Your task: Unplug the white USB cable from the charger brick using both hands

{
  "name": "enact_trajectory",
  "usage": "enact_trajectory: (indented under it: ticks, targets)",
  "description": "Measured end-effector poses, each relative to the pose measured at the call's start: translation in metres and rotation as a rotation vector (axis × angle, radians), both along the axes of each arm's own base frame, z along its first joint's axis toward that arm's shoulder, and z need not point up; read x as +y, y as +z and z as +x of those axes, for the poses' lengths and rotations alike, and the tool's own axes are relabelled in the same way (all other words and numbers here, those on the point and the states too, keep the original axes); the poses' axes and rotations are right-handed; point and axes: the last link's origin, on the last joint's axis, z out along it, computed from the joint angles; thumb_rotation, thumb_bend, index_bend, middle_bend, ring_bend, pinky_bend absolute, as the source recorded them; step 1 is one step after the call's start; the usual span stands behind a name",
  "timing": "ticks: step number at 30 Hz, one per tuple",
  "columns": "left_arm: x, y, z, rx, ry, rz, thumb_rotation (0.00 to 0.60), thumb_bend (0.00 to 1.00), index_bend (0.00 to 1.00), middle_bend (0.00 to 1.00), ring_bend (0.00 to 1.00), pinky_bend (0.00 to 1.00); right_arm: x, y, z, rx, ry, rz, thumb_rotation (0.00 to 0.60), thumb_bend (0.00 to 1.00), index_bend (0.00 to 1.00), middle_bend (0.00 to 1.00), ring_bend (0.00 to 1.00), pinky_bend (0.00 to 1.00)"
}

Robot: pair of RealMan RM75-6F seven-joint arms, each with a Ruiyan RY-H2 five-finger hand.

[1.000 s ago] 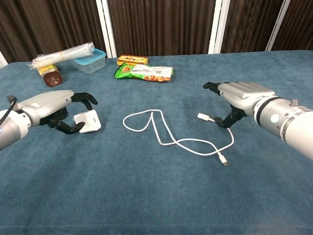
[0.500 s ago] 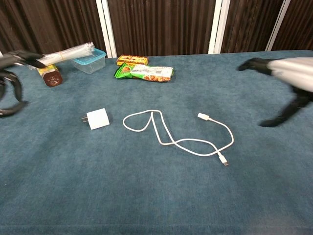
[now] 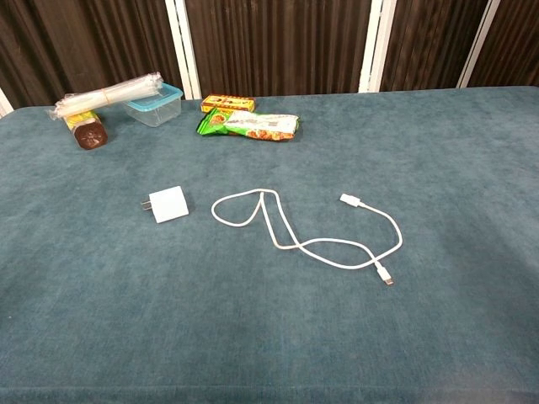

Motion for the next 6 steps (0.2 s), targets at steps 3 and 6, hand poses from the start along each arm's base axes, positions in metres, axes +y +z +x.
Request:
enact_trajectory:
  ticks: [3, 6]
  targets:
    - [-0.008, 0.021, 0.0, 0.04, -0.001, 0.009, 0.6, 0.43, 0.05, 0.01, 0.0, 0.0, 0.009, 0.006, -0.002, -0.026, -0.001, -0.028, 0.6, 0.21, 0.0, 0.0, 0.0, 0.0]
    - [-0.016, 0.033, 0.002, 0.038, -0.009, 0.048, 0.6, 0.42, 0.05, 0.01, 0.0, 0.0, 0.009, 0.007, -0.004, -0.029, -0.013, -0.024, 0.6, 0.21, 0.0, 0.0, 0.0, 0.0]
